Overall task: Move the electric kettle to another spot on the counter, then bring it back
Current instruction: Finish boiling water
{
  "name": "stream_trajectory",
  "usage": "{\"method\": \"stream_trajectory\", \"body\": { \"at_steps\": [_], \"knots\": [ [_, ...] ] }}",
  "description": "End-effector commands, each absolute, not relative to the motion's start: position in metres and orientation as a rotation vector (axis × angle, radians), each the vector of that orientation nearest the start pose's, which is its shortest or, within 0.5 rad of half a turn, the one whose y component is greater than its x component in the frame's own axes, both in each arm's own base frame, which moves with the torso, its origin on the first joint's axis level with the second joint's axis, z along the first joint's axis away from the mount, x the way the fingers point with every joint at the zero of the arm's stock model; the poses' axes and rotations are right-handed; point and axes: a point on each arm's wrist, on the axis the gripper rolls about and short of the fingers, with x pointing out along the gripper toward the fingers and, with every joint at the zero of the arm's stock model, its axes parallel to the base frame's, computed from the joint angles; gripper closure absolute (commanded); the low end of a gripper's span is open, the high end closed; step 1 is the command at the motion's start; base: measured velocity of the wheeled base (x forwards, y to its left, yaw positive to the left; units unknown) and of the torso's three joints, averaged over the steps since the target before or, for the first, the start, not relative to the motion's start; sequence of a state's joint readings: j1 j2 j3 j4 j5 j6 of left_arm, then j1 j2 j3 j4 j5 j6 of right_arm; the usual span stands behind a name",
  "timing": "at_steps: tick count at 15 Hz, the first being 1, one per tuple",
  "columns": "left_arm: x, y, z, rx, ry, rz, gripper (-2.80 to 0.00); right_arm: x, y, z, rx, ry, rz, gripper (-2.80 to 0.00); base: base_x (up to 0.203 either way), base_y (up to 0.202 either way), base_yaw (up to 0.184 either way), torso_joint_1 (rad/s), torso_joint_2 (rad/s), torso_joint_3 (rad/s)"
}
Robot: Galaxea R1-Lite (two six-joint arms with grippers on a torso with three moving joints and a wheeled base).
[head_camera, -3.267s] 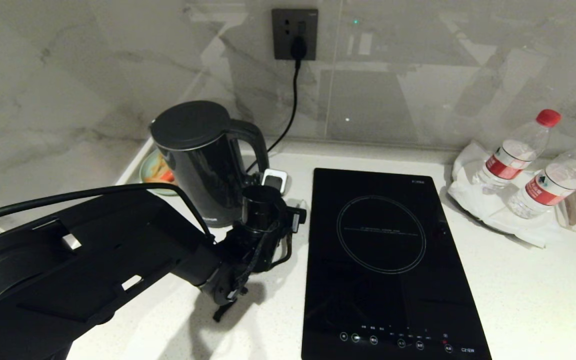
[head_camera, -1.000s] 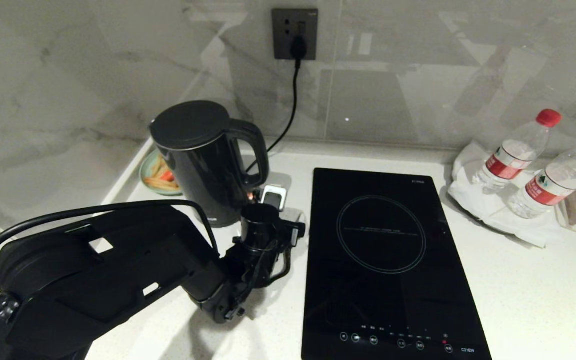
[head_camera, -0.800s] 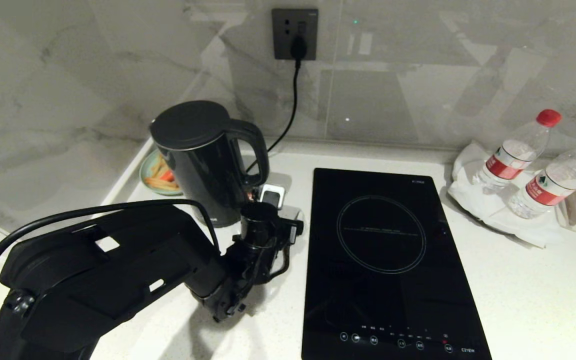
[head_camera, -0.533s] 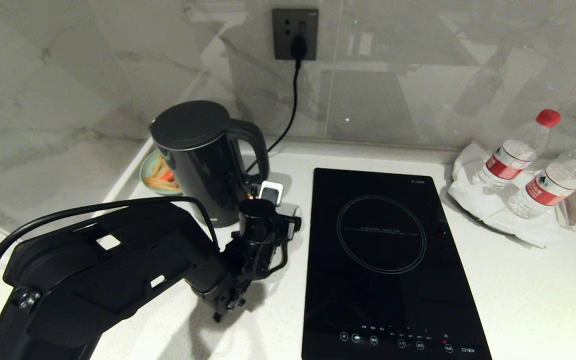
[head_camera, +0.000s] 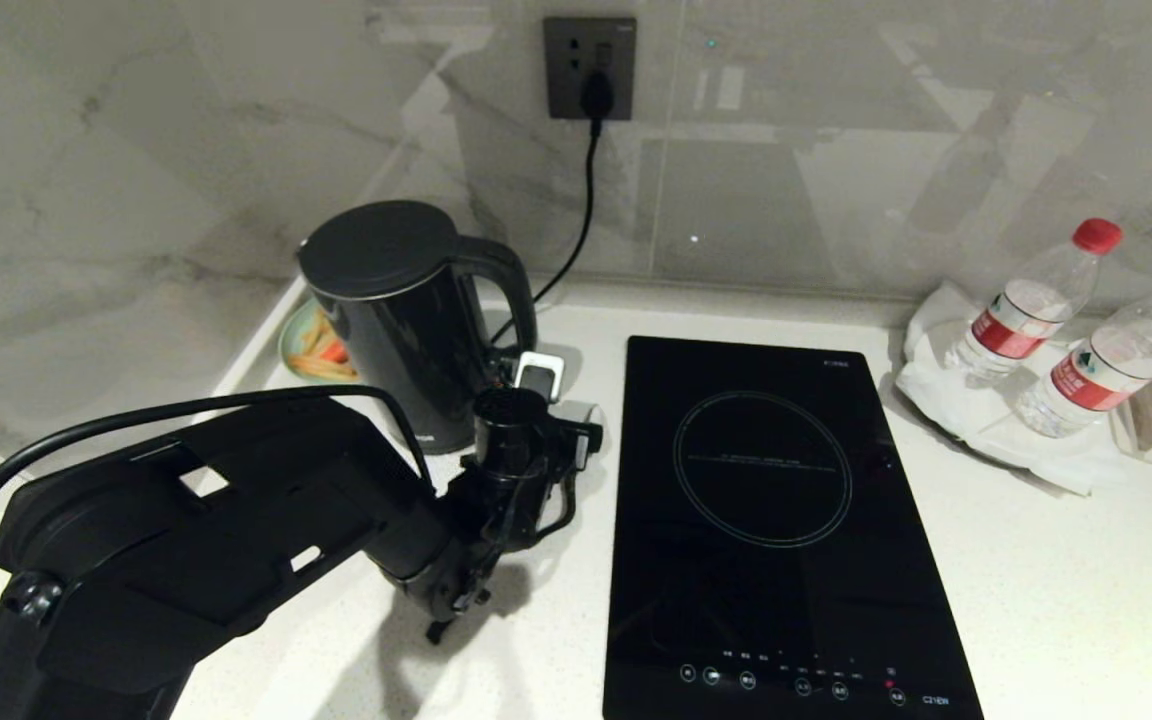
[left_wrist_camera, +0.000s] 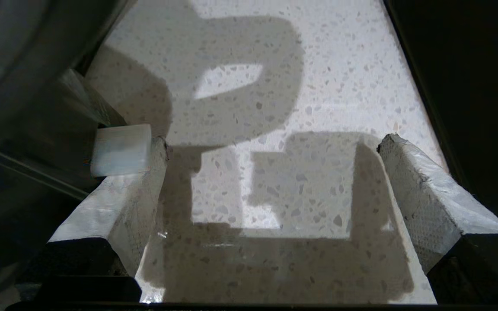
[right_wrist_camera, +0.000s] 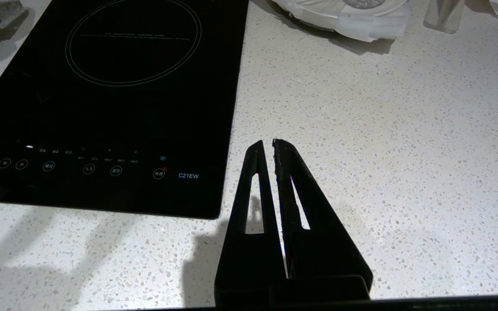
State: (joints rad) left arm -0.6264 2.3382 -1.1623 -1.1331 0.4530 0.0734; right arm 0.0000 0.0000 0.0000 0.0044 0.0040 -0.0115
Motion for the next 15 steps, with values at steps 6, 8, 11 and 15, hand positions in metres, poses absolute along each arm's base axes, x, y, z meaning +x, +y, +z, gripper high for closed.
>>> {"method": "stream_trajectory", "body": {
  "at_steps": [6, 8, 11, 15],
  "knots": [
    [0.363, -0.254, 0.085, 0.087, 0.016, -0.176, -2.80, -0.023, 0.000, 0.075, -0.012, 0.005, 0.005, 0.00, 0.000, 0.000, 0.000, 0.000, 0.00, 0.000],
    [0.361, -0.254, 0.083, 0.090, 0.023, -0.178, -2.80, -0.023, 0.000, 0.075, -0.012, 0.006, 0.005, 0.00, 0.000, 0.000, 0.000, 0.000, 0.00, 0.000],
    [0.354, -0.256, 0.076, 0.101, 0.045, -0.192, -2.80, -0.023, 0.000, 0.075, -0.012, 0.005, 0.005, 0.00, 0.000, 0.000, 0.000, 0.000, 0.00, 0.000],
    [0.333, -0.253, 0.076, 0.097, 0.042, -0.216, -2.80, -0.023, 0.000, 0.075, -0.012, 0.006, 0.005, 0.00, 0.000, 0.000, 0.000, 0.000, 0.00, 0.000]
  ]
}}
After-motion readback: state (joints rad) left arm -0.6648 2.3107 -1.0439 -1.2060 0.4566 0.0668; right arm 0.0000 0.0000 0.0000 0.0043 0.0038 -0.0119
